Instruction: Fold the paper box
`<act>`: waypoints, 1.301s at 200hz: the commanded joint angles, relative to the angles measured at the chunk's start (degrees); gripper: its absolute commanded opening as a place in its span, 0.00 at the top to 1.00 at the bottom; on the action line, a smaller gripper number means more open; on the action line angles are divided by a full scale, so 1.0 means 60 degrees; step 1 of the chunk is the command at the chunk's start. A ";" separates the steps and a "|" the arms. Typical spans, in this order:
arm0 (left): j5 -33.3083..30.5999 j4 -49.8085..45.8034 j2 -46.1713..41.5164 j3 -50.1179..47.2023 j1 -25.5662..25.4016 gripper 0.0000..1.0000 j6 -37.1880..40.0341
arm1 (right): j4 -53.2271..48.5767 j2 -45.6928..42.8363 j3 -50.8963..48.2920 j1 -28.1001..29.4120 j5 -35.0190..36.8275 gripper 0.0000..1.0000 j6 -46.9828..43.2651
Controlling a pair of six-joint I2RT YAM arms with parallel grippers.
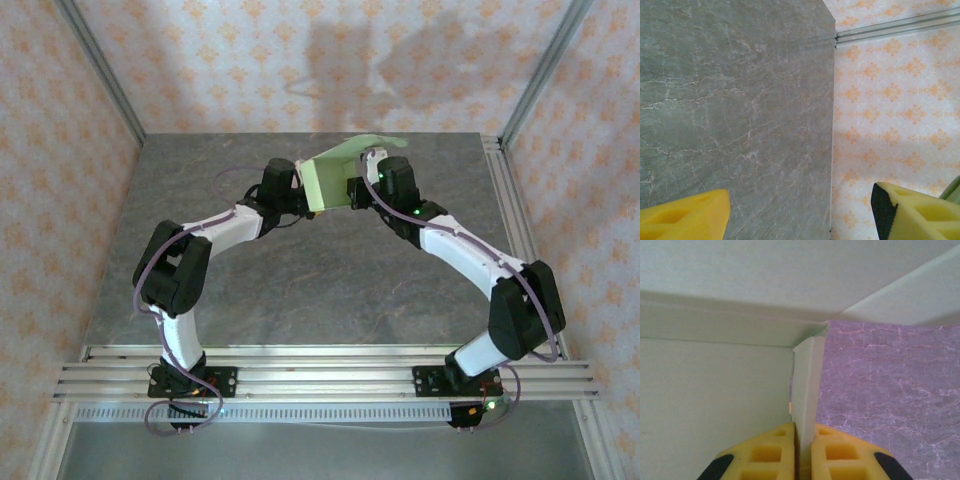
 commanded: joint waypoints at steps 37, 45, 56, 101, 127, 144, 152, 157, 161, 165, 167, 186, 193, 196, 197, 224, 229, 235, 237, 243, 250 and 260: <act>0.0737 0.1455 0.0000 0.1183 -0.0413 0.24 -0.0505 | -0.0515 0.0739 0.0139 0.0633 0.0340 0.89 -0.0328; 0.0741 0.1578 0.0022 0.1184 -0.0409 0.24 -0.0620 | -0.0570 0.0771 0.0179 0.0664 0.0496 0.89 -0.0356; 0.0738 0.1637 0.0048 0.1197 -0.0415 0.24 -0.0724 | -0.0674 0.0805 0.0216 0.0674 0.0803 0.89 -0.0375; 0.0504 0.0800 -0.0107 0.1009 -0.0269 0.24 -0.0139 | -0.0544 0.0328 0.0033 0.0636 0.0953 0.92 -0.0315; 0.0285 0.0560 -0.0281 0.0432 0.0075 0.23 0.0153 | -0.0474 0.0033 -0.0105 0.0586 0.0931 0.96 -0.0169; 0.0259 0.0412 -0.0361 0.0115 0.0217 0.23 0.0300 | -0.0626 -0.0063 -0.0164 0.0573 0.1114 0.99 -0.0253; 0.0240 0.0299 -0.0405 0.0007 0.0255 0.22 0.0388 | -0.0674 -0.0107 -0.0212 0.0561 0.1200 1.00 -0.0281; 0.0226 0.0254 -0.0418 -0.0088 0.0283 0.22 0.0434 | -0.0672 -0.0140 -0.0243 0.0548 0.1254 1.00 -0.0302; 0.0212 0.0246 -0.0444 -0.0152 0.0297 0.22 0.0455 | -0.0692 -0.0158 -0.0280 0.0541 0.1268 1.00 -0.0315; 0.0190 0.0239 -0.0467 -0.0222 0.0321 0.22 0.0470 | -0.0694 -0.0174 -0.0306 0.0530 0.1300 1.00 -0.0315; 0.0176 0.0240 -0.0481 -0.0270 0.0334 0.22 0.0472 | -0.0685 -0.0187 -0.0317 0.0527 0.1318 1.00 -0.0315; 0.0007 0.0379 -0.0561 -0.0733 0.0494 0.22 0.0389 | -0.0740 -0.0291 -0.0406 0.0468 0.1474 1.00 -0.0262; -0.0099 0.0406 -0.0603 -0.0930 0.0569 0.22 0.0350 | -0.0740 -0.0323 -0.0457 0.0452 0.1519 1.00 -0.0225; -0.0161 0.0407 -0.0614 -0.1025 0.0633 0.22 0.0331 | -0.0722 -0.0347 -0.0471 0.0432 0.1536 1.00 -0.0196; -0.0180 0.0414 -0.0618 -0.1055 0.0649 0.22 0.0321 | -0.0724 -0.0352 -0.0486 0.0420 0.1544 1.00 -0.0182; -0.0692 0.0539 -0.0759 -0.2000 0.1140 0.21 0.0241 | -0.0612 -0.0420 -0.0737 0.0295 0.1700 1.00 0.0079; -0.0826 0.0525 -0.0841 -0.2188 0.1225 0.21 0.0278 | -0.0619 -0.0391 -0.0784 0.0297 0.1822 1.00 0.0080; -0.0993 0.0488 -0.0963 -0.2412 0.1328 0.21 0.0304 | -0.0647 -0.0339 -0.0843 0.0291 0.1959 1.00 0.0099; -0.1042 0.0482 -0.1004 -0.2480 0.1365 0.21 0.0317 | -0.0669 -0.0312 -0.0862 0.0291 0.1999 1.00 0.0107; -0.1151 0.0466 -0.1152 -0.2675 0.1471 0.21 0.0361 | -0.0731 -0.0250 -0.0901 0.0292 0.2062 1.00 0.0171; -0.1208 0.0432 -0.1331 -0.2846 0.1573 0.20 0.0435 | -0.0761 -0.0200 -0.0969 0.0306 0.2097 1.00 0.0224; -0.1327 0.0220 -0.1618 -0.3037 0.1691 0.20 0.0596 | -0.0650 -0.0156 -0.1144 0.0310 0.2135 1.00 0.0361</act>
